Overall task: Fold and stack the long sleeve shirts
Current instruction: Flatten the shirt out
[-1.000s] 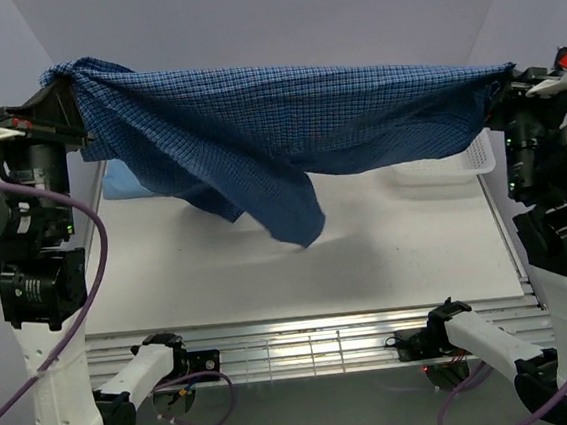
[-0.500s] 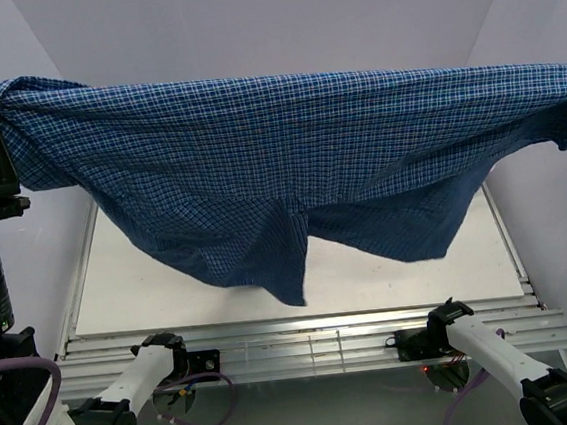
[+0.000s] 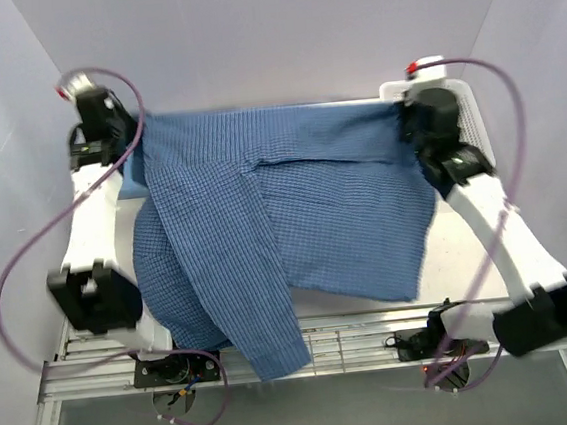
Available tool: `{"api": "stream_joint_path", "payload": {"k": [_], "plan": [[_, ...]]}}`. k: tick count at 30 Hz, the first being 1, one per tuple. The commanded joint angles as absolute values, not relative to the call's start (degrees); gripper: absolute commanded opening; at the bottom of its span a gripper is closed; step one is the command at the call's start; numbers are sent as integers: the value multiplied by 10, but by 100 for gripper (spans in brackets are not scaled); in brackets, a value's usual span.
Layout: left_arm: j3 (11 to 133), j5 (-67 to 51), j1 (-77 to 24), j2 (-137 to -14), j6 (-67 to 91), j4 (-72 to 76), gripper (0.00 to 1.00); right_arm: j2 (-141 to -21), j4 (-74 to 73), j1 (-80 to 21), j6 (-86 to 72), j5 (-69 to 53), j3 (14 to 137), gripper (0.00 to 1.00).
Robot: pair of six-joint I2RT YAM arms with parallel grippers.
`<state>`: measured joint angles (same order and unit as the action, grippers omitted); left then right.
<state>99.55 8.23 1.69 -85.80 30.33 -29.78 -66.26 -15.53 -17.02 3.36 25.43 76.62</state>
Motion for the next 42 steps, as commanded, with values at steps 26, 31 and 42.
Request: {"api": "stream_joint_path", "payload": {"k": [26, 31, 42], "plan": [[734, -162, 57, -829, 354, -357, 98, -710, -132, -204, -23, 6, 636, 95], [632, -173, -4, -726, 361, -402, 98, -658, -134, -250, -51, 12, 555, 91], [429, -186, -87, -643, 418, -554, 98, -648, -108, -285, -184, 57, 386, 90]]}}
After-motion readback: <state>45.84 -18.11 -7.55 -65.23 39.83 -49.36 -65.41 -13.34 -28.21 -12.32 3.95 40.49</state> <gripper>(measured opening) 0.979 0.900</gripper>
